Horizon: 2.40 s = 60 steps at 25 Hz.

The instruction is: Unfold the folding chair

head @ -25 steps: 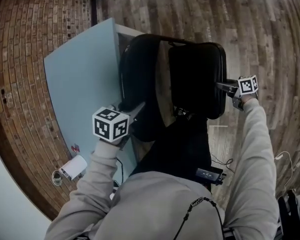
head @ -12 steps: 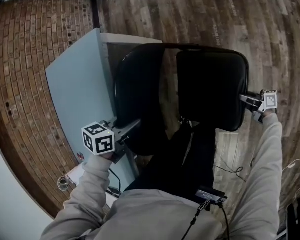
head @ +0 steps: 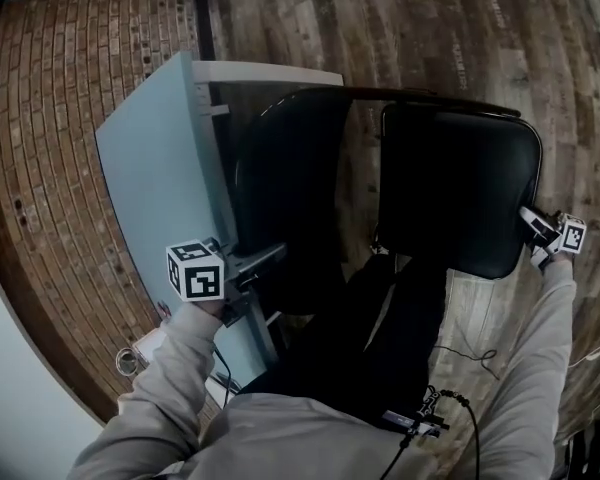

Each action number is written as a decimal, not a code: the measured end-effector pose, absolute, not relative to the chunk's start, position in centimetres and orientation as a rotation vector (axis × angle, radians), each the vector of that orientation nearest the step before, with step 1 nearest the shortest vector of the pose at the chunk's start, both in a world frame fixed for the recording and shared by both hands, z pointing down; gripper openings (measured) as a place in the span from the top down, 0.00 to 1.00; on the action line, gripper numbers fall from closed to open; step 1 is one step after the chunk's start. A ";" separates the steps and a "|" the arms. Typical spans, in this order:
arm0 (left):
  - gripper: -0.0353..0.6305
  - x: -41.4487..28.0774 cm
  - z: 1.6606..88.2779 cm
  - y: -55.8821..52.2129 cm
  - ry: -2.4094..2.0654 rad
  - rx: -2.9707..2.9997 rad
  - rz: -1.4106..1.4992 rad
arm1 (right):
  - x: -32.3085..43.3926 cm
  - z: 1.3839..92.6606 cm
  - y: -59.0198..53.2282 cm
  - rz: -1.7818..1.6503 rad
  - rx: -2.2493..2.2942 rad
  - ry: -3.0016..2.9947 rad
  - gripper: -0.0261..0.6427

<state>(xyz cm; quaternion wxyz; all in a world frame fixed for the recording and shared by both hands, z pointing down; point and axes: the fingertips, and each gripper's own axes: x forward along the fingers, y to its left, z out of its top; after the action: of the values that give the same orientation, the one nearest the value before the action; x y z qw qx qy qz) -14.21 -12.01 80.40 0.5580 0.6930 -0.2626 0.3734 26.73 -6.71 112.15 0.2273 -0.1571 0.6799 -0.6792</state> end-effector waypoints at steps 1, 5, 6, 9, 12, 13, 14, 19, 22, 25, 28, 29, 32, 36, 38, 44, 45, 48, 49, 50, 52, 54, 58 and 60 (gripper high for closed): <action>0.84 -13.3 80.4 -11.9 -0.591 1.650 0.885 | 27.2 112.8 -6.5 -1.860 -0.447 1.854 0.67; 0.81 -11.7 81.1 -11.5 -0.584 1.667 0.921 | 27.6 114.7 -5.9 -1.806 -0.487 1.808 0.66; 0.81 -11.8 81.0 -11.4 -0.596 1.662 0.914 | 27.5 114.7 -5.7 -1.792 -0.488 1.803 0.66; 0.81 -11.6 80.8 -11.5 -0.603 1.649 0.862 | 28.2 114.5 -5.6 -1.770 -0.494 1.803 0.66; 0.81 -11.7 80.9 -11.6 -0.601 1.663 0.875 | 28.0 114.3 -5.8 -1.768 -0.518 1.817 0.66; 0.81 -11.8 80.9 -11.5 -0.603 1.666 0.884 | 27.7 114.4 -5.7 -1.773 -0.543 1.826 0.66; 0.81 -11.8 80.8 -11.5 -0.607 1.672 0.889 | 27.6 114.5 -5.8 -1.778 -0.582 1.836 0.65; 0.67 -11.2 80.6 -11.4 -0.606 1.815 0.998 | 29.8 114.7 -4.9 -1.814 -0.901 1.803 0.56; 0.43 -11.2 78.5 -11.0 -0.582 1.875 1.042 | 31.4 113.0 -3.2 -1.826 -1.049 1.817 0.54; 0.34 -12.1 77.6 -11.0 -0.618 1.919 1.110 | 33.1 109.6 -1.9 -1.829 -1.156 1.910 0.53; 0.17 -14.0 76.6 -11.5 -0.708 1.964 1.195 | 34.2 104.6 -2.8 -1.757 -1.260 2.063 0.50; 0.17 -14.6 75.8 -11.6 -0.731 1.973 1.194 | 34.3 102.4 -3.0 -1.724 -1.298 2.106 0.50; 0.17 -15.2 72.6 -12.7 -0.797 2.033 1.140 | 34.0 95.3 -4.4 -1.610 -1.427 2.210 0.50; 0.17 -13.9 67.5 -14.7 -0.855 2.176 1.018 | 30.8 84.0 -7.7 -1.402 -1.622 2.318 0.50; 0.17 -12.9 65.3 -15.0 -0.845 2.249 0.971 | 29.5 78.3 -8.7 -1.282 -1.711 2.313 0.50; 0.66 -12.4 56.6 -15.8 -0.915 2.410 0.742 | 28.3 64.2 -9.3 -1.097 -1.835 2.095 0.93; 0.78 -12.6 54.6 -15.8 -0.933 2.433 0.675 | 28.0 62.4 -8.9 -1.096 -1.883 2.085 0.95; 0.94 -12.8 49.3 -16.2 -0.987 2.494 0.498 | 27.9 58.1 -7.9 -1.134 -1.972 2.056 0.95; 0.94 -12.7 48.1 -16.6 -1.001 2.508 0.460 | 28.3 56.9 -7.8 -1.144 -1.988 2.049 0.95; 0.94 -12.6 47.3 -16.9 -1.007 2.517 0.433 | 28.8 55.7 -7.6 -1.143 -2.008 2.049 0.95; 0.94 -12.6 45.9 -17.1 -1.017 2.536 0.406 | 29.7 53.3 -7.0 -1.111 -2.054 2.059 0.95; 0.94 -12.9 44.9 -18.1 -1.063 2.554 0.384 | 30.4 51.1 -7.1 -1.059 -2.077 2.066 0.95; 0.94 -13.4 43.0 -20.8 -1.238 2.534 0.356 | 30.6 48.7 -9.0 -1.011 -2.075 2.103 0.95; 0.94 -12.6 41.8 -20.9 -1.230 2.554 0.332 | 30.4 47.2 -9.6 -0.973 -2.084 2.130 0.95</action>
<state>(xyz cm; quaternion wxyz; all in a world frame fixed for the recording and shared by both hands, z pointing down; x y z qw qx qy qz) -12.56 -20.87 41.79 0.1432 0.8856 -0.4266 0.1152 30.36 -9.60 47.17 0.0036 -0.6648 0.6795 -0.3104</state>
